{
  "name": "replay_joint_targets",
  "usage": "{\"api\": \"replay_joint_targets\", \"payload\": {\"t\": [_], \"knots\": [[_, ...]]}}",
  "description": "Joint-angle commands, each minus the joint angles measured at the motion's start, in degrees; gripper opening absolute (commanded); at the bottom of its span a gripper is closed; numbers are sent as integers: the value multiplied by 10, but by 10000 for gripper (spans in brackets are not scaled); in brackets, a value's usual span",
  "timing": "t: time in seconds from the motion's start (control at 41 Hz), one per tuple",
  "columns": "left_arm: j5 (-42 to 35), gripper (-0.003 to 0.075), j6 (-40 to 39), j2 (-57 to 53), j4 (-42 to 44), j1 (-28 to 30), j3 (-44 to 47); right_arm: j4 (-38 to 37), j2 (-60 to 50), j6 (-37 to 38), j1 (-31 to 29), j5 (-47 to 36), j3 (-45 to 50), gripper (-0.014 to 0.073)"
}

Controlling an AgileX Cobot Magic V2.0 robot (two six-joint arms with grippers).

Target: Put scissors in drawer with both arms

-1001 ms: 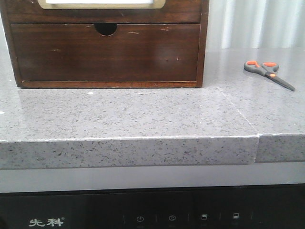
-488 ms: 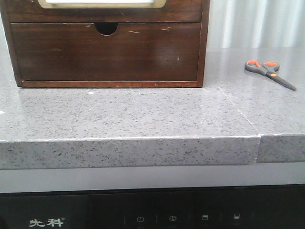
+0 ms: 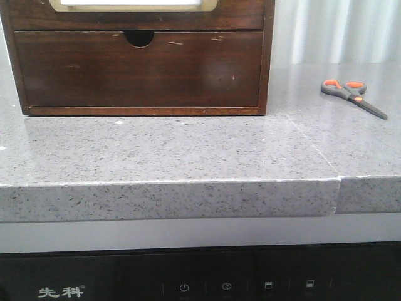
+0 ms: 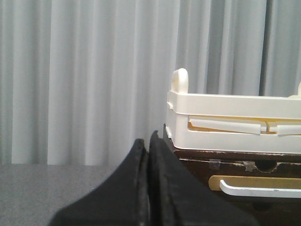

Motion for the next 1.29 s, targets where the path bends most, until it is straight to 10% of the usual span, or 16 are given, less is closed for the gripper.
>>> {"api": "replay_joint_targets", "payload": {"t": [0.0, 0.806, 0.903, 1.074, 1.269], "knots": [[21, -20, 0, 59, 0, -2, -53, -8, 60, -4, 0, 13, -60, -67], [101, -13, 0, 243, 0, -2, -62, -24, 250, -4, 0, 102, -89, -3], [101, 84, 0, 250, 0, -2, -62, -27, 250, -4, 0, 103, -89, 180], [101, 473, 0, 262, 0, -2, -62, -32, 250, -4, 0, 101, -89, 520], [100, 571, 0, 289, -30, -2, -62, -32, 250, -4, 0, 103, -89, 550]]}}
